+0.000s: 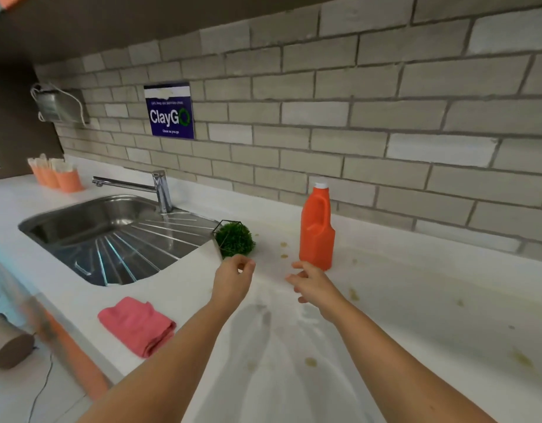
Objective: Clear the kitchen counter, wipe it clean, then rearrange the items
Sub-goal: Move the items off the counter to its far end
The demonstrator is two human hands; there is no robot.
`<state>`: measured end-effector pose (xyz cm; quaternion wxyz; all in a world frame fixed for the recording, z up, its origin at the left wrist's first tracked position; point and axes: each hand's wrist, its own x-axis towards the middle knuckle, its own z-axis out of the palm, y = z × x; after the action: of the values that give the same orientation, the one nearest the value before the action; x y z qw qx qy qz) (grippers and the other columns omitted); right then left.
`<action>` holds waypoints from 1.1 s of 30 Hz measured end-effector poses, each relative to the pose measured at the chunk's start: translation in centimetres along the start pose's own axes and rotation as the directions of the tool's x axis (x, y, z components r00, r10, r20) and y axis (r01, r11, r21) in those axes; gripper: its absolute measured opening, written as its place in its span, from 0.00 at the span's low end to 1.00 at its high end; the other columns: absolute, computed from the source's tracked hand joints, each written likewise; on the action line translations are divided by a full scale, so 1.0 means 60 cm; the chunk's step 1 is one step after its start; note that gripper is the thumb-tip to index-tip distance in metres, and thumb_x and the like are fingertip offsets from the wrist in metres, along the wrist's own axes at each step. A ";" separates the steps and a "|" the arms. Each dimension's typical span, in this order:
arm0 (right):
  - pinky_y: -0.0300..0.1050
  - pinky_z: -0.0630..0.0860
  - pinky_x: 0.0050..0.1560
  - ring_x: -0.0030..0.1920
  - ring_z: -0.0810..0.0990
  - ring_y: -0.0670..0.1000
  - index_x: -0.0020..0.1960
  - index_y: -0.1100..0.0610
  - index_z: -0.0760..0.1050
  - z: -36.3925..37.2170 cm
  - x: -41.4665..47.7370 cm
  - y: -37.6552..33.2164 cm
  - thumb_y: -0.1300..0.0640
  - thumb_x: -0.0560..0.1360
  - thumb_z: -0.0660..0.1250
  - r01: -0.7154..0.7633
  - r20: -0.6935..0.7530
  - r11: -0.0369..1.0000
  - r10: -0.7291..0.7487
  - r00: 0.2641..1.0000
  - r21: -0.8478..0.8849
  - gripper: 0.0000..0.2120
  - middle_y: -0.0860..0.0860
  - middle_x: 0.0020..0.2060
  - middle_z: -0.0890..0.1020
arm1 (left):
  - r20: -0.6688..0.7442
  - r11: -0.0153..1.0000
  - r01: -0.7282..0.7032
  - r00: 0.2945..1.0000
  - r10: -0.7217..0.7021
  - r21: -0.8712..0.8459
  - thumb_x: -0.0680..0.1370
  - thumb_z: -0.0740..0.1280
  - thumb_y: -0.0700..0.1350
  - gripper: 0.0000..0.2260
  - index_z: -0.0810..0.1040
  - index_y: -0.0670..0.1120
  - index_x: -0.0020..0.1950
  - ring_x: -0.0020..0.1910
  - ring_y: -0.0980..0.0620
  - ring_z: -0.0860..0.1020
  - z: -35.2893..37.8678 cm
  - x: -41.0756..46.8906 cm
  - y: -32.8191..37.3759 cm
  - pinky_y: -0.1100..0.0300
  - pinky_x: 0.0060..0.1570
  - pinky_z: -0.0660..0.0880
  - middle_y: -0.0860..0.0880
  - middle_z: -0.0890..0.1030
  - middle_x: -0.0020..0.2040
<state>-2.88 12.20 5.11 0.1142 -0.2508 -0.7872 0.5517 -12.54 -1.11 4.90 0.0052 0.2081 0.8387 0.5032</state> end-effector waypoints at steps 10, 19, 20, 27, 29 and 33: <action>0.43 0.77 0.45 0.49 0.76 0.52 0.72 0.54 0.62 0.139 0.161 -0.029 0.53 0.79 0.60 -0.223 0.011 0.952 0.226 0.974 0.208 0.23 0.55 0.57 0.74 | 0.053 0.993 -0.047 0.998 0.041 0.109 0.76 0.67 0.47 0.15 0.75 0.43 0.60 0.55 0.44 0.74 -0.052 0.225 -0.090 0.57 0.58 0.68 0.43 0.69 0.59; 0.38 0.70 0.33 0.34 0.70 0.48 0.74 0.54 0.58 0.227 0.248 -0.023 0.54 0.80 0.58 -0.276 0.001 0.901 0.292 0.956 0.334 0.24 0.51 0.44 0.73 | 0.166 0.989 -0.013 0.986 -0.012 0.150 0.70 0.72 0.55 0.39 0.60 0.40 0.73 0.69 0.40 0.64 -0.032 0.334 -0.140 0.50 0.67 0.64 0.39 0.66 0.69; 0.38 0.68 0.31 0.32 0.68 0.47 0.74 0.53 0.58 0.232 0.257 -0.023 0.54 0.80 0.57 -0.271 -0.002 0.894 0.291 0.957 0.358 0.23 0.49 0.41 0.72 | 0.182 0.988 -0.018 0.983 -0.011 0.156 0.69 0.73 0.56 0.40 0.60 0.40 0.73 0.69 0.40 0.64 -0.028 0.340 -0.144 0.49 0.68 0.64 0.39 0.66 0.69; 0.39 0.68 0.33 0.32 0.69 0.46 0.68 0.51 0.65 0.245 0.280 -0.022 0.55 0.81 0.56 -0.235 -0.045 0.873 0.280 0.959 0.427 0.16 0.49 0.37 0.72 | 0.154 0.992 -0.055 0.987 0.036 0.118 0.63 0.77 0.54 0.36 0.70 0.41 0.65 0.63 0.43 0.69 -0.025 0.352 -0.157 0.50 0.61 0.70 0.42 0.70 0.62; 0.39 0.71 0.35 0.35 0.72 0.46 0.67 0.51 0.66 0.242 0.278 -0.024 0.55 0.81 0.56 -0.218 -0.079 0.882 0.275 0.958 0.418 0.15 0.49 0.41 0.75 | 0.143 0.995 -0.067 0.988 0.056 0.077 0.63 0.77 0.52 0.32 0.72 0.42 0.63 0.61 0.45 0.70 -0.025 0.345 -0.153 0.52 0.59 0.71 0.43 0.71 0.59; 0.41 0.75 0.39 0.42 0.76 0.49 0.68 0.52 0.66 0.223 0.272 -0.023 0.53 0.80 0.57 -0.167 -0.176 0.917 0.243 0.954 0.362 0.17 0.53 0.51 0.77 | 0.139 0.997 -0.072 0.988 0.075 -0.028 0.64 0.77 0.51 0.30 0.72 0.42 0.60 0.59 0.47 0.71 -0.023 0.328 -0.136 0.56 0.57 0.71 0.46 0.70 0.56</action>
<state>-23.17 9.48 -0.07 0.1826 -0.3676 -0.6309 0.6584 -33.61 1.35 2.64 0.0477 0.2734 0.8222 0.4969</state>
